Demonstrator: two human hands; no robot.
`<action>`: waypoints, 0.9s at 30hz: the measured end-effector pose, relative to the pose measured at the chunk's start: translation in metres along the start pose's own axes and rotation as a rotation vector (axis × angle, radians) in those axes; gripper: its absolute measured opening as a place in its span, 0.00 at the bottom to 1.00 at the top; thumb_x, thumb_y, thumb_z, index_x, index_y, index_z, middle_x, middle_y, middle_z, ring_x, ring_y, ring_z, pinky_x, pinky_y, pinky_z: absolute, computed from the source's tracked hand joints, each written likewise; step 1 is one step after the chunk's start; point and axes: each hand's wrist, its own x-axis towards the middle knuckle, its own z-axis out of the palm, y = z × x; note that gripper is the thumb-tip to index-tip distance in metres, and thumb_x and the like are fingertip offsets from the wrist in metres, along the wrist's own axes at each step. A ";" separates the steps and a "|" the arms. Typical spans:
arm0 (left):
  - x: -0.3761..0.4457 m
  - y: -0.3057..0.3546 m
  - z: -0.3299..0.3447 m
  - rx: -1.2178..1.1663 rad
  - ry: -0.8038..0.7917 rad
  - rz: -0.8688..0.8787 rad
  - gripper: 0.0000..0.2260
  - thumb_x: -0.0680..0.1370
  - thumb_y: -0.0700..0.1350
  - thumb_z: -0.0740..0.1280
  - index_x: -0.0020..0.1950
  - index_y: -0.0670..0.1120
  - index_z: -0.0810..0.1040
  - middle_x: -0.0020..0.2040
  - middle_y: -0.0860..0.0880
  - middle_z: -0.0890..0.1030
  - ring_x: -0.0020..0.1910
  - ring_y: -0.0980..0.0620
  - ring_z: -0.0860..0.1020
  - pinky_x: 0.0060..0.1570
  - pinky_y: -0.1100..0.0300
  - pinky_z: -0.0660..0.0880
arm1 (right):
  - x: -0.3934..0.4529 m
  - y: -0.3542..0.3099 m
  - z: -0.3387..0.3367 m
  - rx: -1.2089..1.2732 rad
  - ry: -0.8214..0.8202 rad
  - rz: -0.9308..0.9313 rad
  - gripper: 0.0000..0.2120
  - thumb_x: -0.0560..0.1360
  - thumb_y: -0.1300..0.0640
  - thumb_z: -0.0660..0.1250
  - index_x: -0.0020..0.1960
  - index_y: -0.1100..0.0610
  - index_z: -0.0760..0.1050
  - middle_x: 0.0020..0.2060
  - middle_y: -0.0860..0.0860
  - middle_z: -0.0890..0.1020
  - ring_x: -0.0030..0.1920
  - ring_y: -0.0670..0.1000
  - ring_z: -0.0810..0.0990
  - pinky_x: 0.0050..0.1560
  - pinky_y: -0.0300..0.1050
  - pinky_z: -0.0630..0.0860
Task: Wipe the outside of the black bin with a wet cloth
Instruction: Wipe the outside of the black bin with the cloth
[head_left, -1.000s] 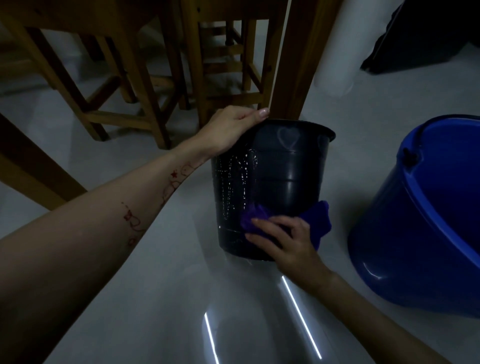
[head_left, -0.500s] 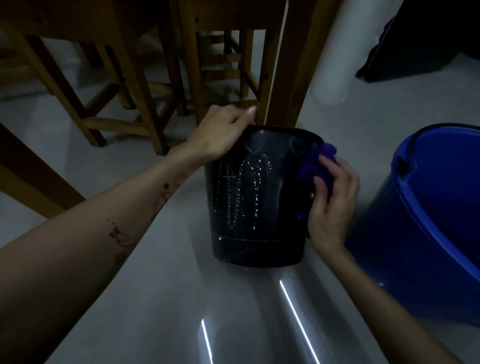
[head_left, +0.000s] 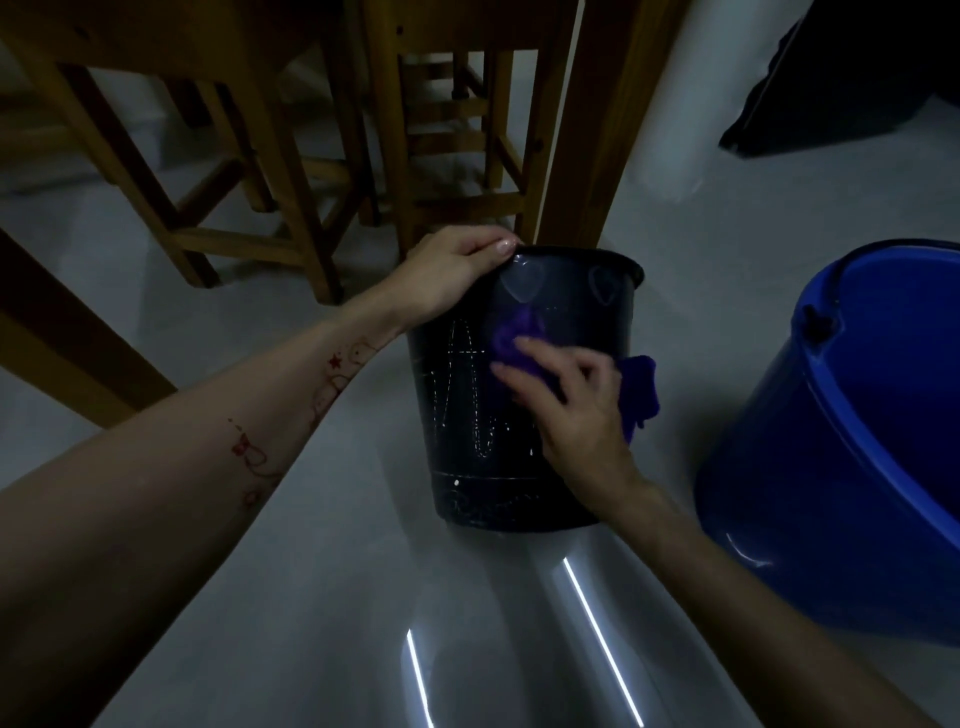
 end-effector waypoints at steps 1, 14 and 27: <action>0.000 -0.001 0.000 -0.006 0.004 -0.004 0.14 0.80 0.57 0.58 0.59 0.58 0.80 0.58 0.52 0.83 0.60 0.52 0.80 0.66 0.44 0.73 | -0.012 -0.001 0.000 -0.001 -0.027 -0.035 0.19 0.75 0.64 0.70 0.64 0.53 0.77 0.67 0.51 0.73 0.57 0.57 0.71 0.54 0.52 0.70; -0.003 -0.013 -0.014 0.122 0.130 0.046 0.13 0.81 0.62 0.57 0.56 0.62 0.79 0.58 0.50 0.76 0.62 0.48 0.73 0.65 0.49 0.70 | -0.075 0.008 -0.039 0.015 -0.075 -0.053 0.16 0.80 0.64 0.59 0.65 0.51 0.72 0.66 0.51 0.71 0.61 0.58 0.71 0.61 0.52 0.70; -0.011 -0.028 -0.002 -0.033 0.059 0.038 0.15 0.84 0.53 0.58 0.47 0.45 0.77 0.42 0.52 0.78 0.43 0.56 0.77 0.46 0.59 0.71 | -0.001 0.022 -0.015 0.103 0.077 0.314 0.17 0.82 0.54 0.61 0.70 0.51 0.71 0.69 0.57 0.70 0.60 0.53 0.68 0.64 0.43 0.67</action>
